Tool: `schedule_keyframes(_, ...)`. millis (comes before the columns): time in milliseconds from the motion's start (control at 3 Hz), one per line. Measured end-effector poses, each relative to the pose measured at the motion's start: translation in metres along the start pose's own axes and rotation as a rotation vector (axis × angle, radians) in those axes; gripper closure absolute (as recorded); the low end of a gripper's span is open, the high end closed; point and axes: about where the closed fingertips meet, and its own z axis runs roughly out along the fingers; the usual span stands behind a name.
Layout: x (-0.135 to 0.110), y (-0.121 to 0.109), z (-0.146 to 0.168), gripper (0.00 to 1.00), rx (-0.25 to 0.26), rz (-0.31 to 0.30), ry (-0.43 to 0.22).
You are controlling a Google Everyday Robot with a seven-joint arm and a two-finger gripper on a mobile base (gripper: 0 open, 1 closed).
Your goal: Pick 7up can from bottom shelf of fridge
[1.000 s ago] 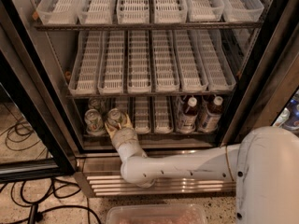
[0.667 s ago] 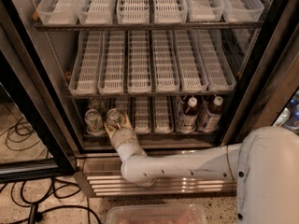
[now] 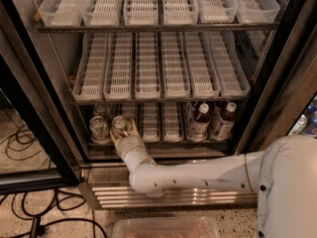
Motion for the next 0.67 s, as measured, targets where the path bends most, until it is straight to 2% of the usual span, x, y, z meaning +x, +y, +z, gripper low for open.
schedule_keyframes(667, -0.0073, -0.0044, -0.0051, 1.0, -0.013, 0.03, 0.014)
